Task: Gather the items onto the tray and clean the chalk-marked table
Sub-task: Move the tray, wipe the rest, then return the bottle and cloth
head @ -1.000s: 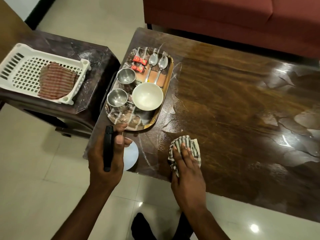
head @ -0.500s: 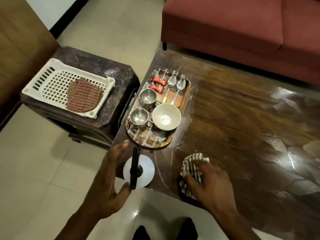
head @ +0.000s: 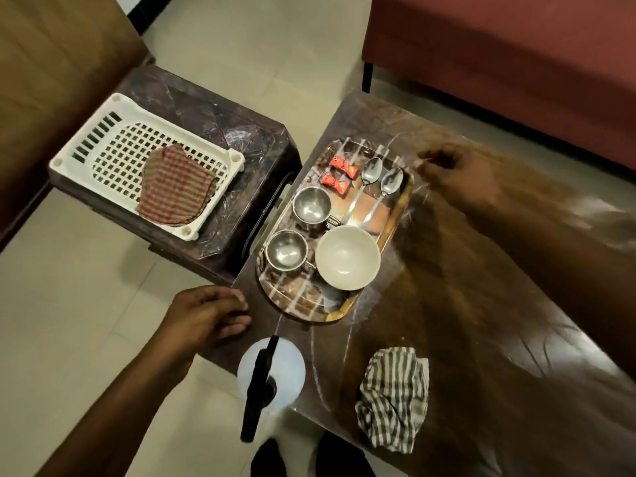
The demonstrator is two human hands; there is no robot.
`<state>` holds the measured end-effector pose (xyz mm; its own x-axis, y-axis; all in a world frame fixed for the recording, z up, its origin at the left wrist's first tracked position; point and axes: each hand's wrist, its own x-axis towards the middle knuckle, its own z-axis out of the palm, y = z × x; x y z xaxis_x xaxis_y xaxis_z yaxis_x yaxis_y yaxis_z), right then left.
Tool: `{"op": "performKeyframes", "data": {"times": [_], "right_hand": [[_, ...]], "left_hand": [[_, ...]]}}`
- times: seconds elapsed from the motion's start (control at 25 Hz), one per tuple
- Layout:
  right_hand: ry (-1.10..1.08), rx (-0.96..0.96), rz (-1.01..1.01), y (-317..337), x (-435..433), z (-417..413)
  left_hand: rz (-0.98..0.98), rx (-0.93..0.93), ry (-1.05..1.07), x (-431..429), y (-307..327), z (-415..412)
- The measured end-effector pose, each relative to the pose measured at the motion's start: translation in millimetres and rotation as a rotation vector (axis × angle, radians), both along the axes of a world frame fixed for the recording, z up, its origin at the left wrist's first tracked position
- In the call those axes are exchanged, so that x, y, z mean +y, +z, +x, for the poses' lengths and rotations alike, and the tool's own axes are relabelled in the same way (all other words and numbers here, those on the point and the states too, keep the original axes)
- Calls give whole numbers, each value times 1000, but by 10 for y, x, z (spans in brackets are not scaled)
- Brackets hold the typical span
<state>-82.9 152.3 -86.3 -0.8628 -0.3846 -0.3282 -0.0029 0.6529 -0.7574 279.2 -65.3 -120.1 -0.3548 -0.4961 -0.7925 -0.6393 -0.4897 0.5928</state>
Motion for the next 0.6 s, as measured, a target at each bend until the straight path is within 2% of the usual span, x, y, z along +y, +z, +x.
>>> {"op": "performKeyframes", "data": {"times": [0.12,0.24,0.44,0.6], "right_hand": [[57,-70,-13,-263,-389,-372],[112,-86,63,-487,-601,-517],[89,-83,96,-577,-774,-653],[71,-116,62,-581,-771,-660]], "left_hand": [[119,-79,-81,78,-27,-185],[180,-87,-115,171,-56,-283],[213,-27,-95,295,-118,-354],[148,14,-39,366,-203,-365]]}}
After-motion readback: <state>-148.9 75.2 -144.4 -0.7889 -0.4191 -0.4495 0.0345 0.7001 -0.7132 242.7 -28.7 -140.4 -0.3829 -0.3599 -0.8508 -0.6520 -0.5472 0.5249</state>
